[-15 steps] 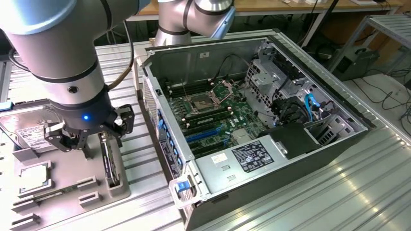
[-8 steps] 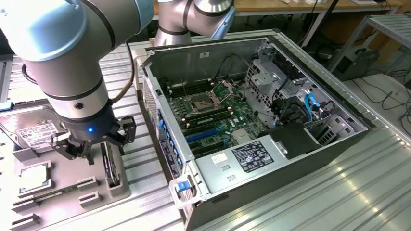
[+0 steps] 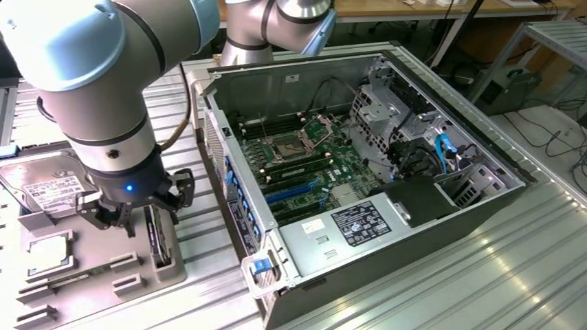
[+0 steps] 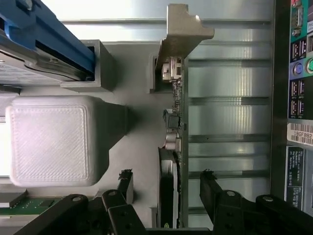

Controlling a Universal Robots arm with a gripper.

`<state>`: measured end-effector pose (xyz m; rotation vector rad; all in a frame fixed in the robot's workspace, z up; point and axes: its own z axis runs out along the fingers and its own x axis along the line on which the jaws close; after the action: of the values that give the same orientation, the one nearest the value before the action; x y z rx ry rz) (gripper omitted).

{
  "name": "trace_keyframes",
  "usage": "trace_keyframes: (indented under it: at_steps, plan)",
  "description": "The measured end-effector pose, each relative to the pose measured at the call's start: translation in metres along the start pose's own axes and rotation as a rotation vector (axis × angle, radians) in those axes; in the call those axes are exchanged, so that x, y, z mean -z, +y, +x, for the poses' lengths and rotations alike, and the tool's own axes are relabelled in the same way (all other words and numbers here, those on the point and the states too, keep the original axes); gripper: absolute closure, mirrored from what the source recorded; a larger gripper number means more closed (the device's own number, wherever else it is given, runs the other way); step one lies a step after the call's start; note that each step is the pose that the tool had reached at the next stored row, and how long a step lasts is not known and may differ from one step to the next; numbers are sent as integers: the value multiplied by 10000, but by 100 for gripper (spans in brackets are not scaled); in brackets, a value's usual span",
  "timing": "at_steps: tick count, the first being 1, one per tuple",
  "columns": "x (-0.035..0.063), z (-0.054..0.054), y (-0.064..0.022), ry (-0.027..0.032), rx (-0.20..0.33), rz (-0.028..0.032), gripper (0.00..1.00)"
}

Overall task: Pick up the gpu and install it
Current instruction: 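Pick up the gpu and move the gpu toward the slot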

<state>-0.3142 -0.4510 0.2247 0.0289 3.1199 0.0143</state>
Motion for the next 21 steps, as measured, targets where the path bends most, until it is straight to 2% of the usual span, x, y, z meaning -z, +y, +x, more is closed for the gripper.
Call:
trace_keyframes:
  at_steps: [2, 3, 4, 5, 11, 12, 16, 17, 21]
  plan:
    - [-29, -2, 2, -3, -283, 14, 35]
    - [-29, -3, 2, -2, -314, 19, 42]
    - [-29, -3, 2, -2, -314, 19, 42]
    - [-29, -3, 2, -2, -314, 19, 49]
    - [-10, -9, 2, -6, -312, 69, 50]
    - [-9, -9, 2, -5, -312, 73, 57]
    - [-9, -22, 3, -4, -313, 75, 59]
    - [-9, -27, 3, -5, -312, 75, 66]
    - [-10, -49, 3, -6, -313, 74, 66]
